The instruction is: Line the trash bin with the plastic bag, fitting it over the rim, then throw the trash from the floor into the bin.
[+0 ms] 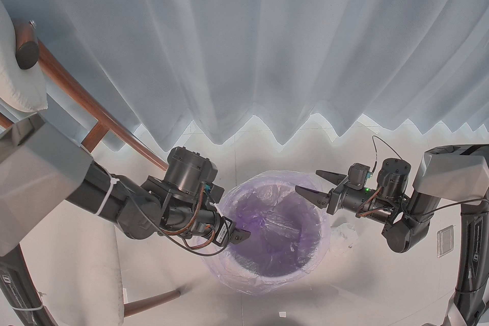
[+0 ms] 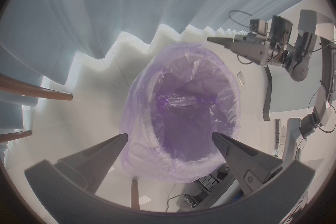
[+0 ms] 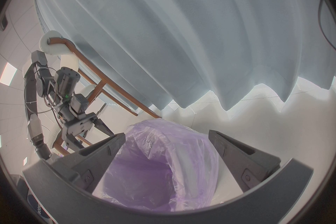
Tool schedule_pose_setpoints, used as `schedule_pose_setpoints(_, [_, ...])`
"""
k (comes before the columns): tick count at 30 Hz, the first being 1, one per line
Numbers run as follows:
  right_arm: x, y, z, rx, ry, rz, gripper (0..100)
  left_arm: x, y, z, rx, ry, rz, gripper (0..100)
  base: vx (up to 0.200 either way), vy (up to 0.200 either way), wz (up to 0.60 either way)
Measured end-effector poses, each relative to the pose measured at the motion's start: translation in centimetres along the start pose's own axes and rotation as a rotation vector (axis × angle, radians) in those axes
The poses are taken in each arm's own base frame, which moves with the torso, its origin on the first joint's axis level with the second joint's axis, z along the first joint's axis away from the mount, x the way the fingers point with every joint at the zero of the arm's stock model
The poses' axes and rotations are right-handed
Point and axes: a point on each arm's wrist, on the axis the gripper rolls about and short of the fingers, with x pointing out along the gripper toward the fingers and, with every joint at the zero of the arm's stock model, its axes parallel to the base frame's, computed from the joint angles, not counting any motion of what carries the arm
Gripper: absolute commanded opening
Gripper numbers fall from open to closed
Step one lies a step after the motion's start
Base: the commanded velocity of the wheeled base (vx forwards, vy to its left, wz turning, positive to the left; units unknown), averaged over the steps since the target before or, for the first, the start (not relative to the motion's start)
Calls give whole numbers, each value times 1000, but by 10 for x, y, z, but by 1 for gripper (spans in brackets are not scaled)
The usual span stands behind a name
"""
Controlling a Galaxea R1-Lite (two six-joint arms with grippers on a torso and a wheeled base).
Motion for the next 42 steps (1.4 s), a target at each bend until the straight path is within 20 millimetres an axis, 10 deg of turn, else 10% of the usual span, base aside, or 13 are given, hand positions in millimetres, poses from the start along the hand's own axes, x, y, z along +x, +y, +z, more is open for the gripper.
schedule_pose_setpoints(18, [-2,1,1,-3,-5,-1,100,14,-4,-2,16,14,76,100,0,0,0])
schedule_pose_setpoints(32, [-4,1,1,-2,-2,-6,100,-62,18,-70,-12,130,204,100,0,0,0])
schedule_pose_setpoints(42, [-4,2,3,-5,-6,-4,100,-114,83,-119,-93,178,376,100,0,0,0])
